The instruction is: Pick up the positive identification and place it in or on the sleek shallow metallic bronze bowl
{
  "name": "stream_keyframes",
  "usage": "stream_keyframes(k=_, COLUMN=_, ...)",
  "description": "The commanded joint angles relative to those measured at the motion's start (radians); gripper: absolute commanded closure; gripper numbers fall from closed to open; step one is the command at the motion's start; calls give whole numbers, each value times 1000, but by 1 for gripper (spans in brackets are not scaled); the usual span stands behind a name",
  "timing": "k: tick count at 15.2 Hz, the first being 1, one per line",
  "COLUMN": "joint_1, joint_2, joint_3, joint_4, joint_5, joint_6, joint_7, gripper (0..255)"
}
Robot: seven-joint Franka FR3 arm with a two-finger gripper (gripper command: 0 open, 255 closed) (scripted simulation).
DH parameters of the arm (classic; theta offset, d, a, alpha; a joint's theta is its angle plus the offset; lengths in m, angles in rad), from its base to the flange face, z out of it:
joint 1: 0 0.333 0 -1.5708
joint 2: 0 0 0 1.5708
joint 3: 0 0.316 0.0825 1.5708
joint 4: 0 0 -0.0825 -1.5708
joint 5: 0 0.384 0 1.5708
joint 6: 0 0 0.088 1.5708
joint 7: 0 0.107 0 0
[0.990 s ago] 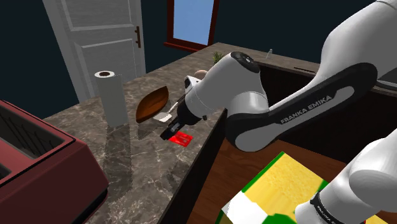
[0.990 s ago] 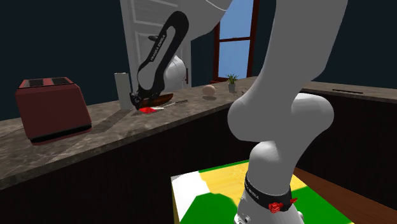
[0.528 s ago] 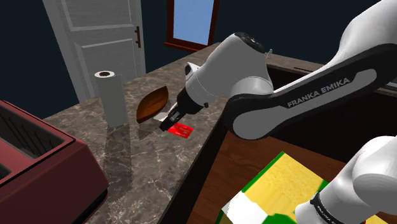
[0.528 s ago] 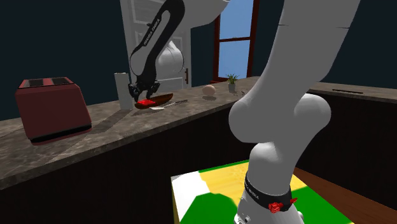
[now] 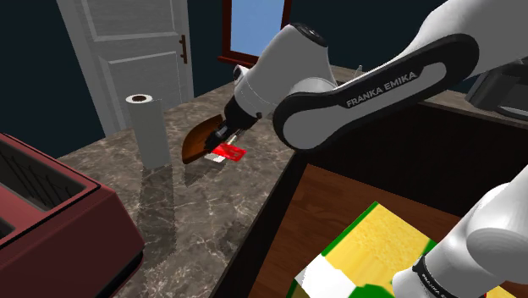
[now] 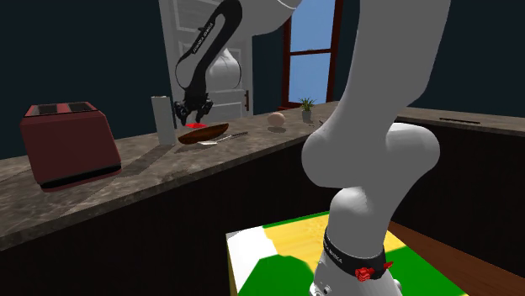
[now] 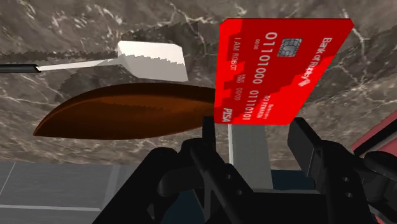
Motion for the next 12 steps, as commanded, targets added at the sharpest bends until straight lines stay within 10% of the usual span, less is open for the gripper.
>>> stream_keyframes(k=1, joint_1=-20, joint_2=68, joint_3=-12, joint_4=68, joint_5=-47, joint_6=-12, joint_7=-6, gripper=255)
stream_keyframes(k=12, joint_1=-14, joint_2=436, joint_3=-97, joint_4=545, joint_5=-192, joint_6=-166, joint_7=-66, gripper=255)
